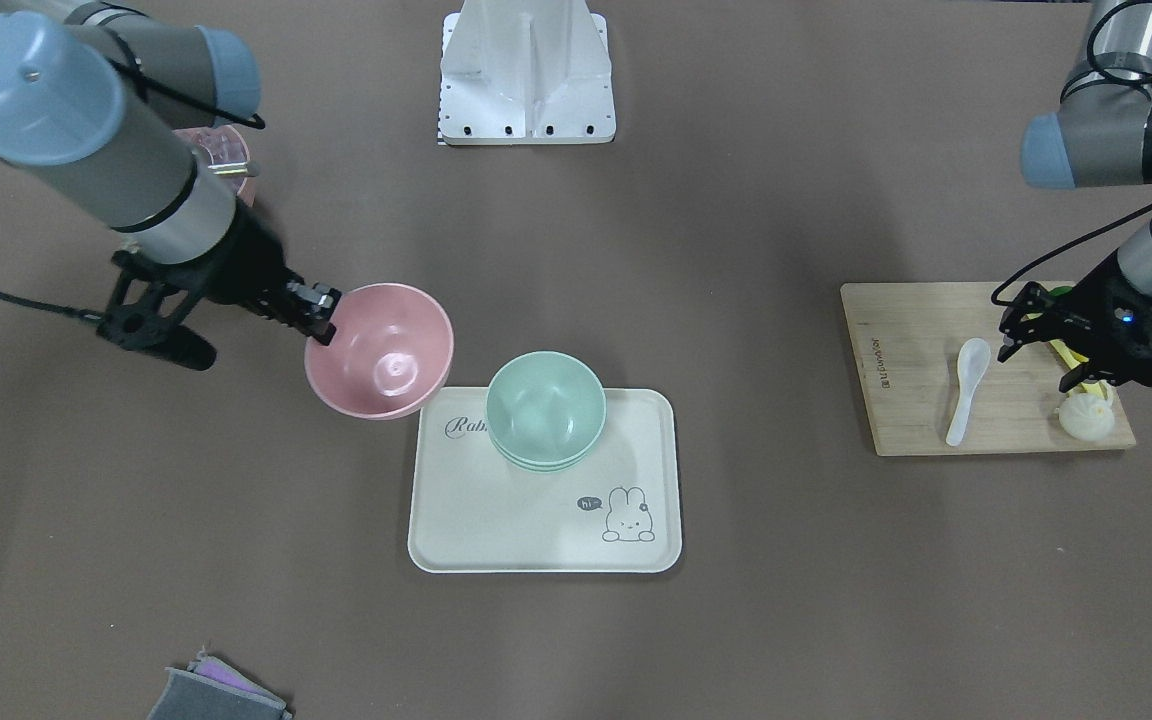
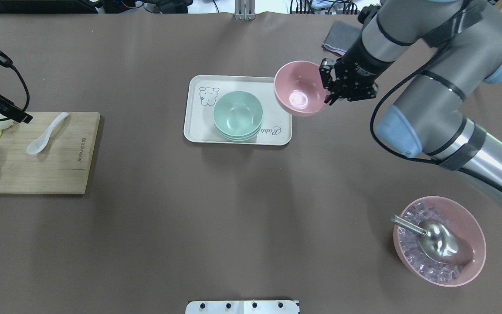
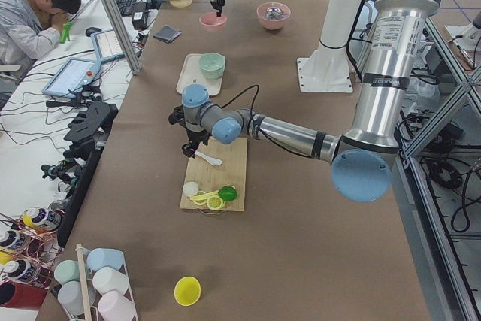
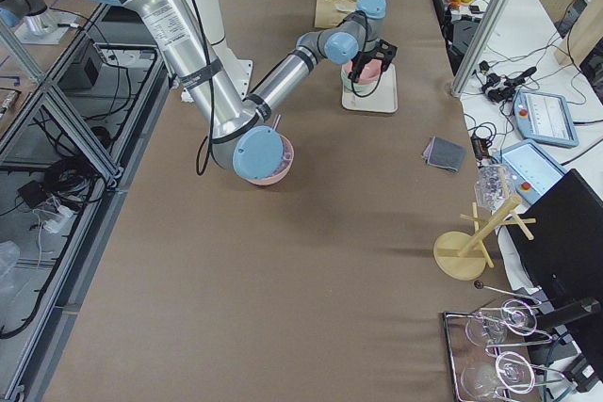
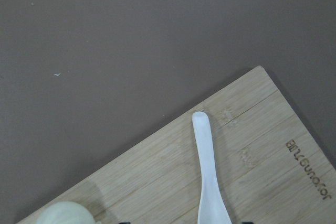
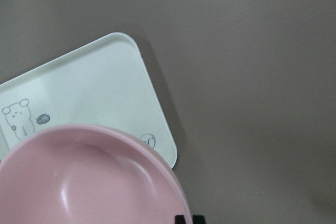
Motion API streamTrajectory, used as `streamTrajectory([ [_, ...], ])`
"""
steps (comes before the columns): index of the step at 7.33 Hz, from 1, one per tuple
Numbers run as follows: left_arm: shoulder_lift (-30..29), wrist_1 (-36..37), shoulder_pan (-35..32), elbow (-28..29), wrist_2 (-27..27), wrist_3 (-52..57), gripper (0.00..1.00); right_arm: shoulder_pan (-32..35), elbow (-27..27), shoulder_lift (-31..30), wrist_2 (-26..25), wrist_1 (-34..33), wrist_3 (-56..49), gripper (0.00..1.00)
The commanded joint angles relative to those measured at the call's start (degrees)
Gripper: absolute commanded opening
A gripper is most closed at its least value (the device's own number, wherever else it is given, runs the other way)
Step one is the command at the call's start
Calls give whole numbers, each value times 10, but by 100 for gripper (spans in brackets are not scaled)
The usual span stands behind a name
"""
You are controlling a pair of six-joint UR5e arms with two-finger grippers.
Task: Stack pink bowl on green and place spoon
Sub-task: 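Carry the pink bowl with the right gripper over the green bowl on the tray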
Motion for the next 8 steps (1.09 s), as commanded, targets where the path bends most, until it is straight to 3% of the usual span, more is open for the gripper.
streamTrajectory([
  [1, -21, -4, 9, 35, 3, -2, 76, -71, -8, 37, -43, 4, 37, 0],
  [3, -28, -4, 12, 41, 3, -3, 76, -89, -60, 76, -95, 13, 58, 0],
  [5, -28, -4, 12, 40, 3, -3, 76, -89, -139, 91, -100, 102, 65, 0],
  [8, -29, -4, 12, 37, 3, -4, 76, -92, -155, 96, -99, 124, 88, 0],
])
